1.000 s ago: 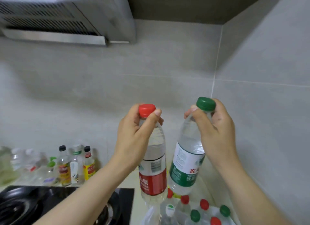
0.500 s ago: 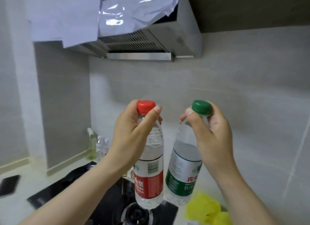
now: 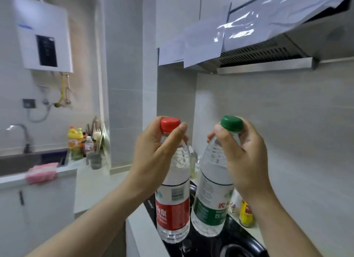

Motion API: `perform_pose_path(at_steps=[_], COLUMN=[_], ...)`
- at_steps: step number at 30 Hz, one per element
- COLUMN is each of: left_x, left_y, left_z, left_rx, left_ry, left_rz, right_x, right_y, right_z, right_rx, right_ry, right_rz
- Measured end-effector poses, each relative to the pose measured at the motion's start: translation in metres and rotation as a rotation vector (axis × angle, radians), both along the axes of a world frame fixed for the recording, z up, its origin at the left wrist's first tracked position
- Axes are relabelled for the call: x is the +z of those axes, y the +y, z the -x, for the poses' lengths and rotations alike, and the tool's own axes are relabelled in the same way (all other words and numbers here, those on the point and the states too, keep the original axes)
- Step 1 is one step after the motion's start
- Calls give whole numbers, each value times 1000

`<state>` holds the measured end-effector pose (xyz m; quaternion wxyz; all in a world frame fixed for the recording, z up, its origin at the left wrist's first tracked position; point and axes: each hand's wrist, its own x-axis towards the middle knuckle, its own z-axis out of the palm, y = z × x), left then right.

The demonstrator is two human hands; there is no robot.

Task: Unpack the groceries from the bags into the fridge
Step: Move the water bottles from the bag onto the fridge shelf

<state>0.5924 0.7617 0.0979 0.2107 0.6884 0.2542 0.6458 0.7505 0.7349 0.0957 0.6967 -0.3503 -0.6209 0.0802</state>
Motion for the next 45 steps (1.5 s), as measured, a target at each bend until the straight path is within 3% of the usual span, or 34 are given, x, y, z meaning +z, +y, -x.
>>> perform_pose_path(at_steps=[12,23,36,45], left_x=[4,1,9,6], left_y=[-4,-52,-135,-215], left_z=[178,283,314,291], left_rx=[374,801,1433,1756], left_ry=[4,-15,-28,-64], left_rz=[-39,-10,-4,6], right_x=[4,6,13,9], right_y=[55,71,50,-28], right_z=[169,307,429,471], right_rx=[379,758,1380,1774], right_ry=[-33,-68,-68,-60], right_rz=[-49,-87,-86,-89])
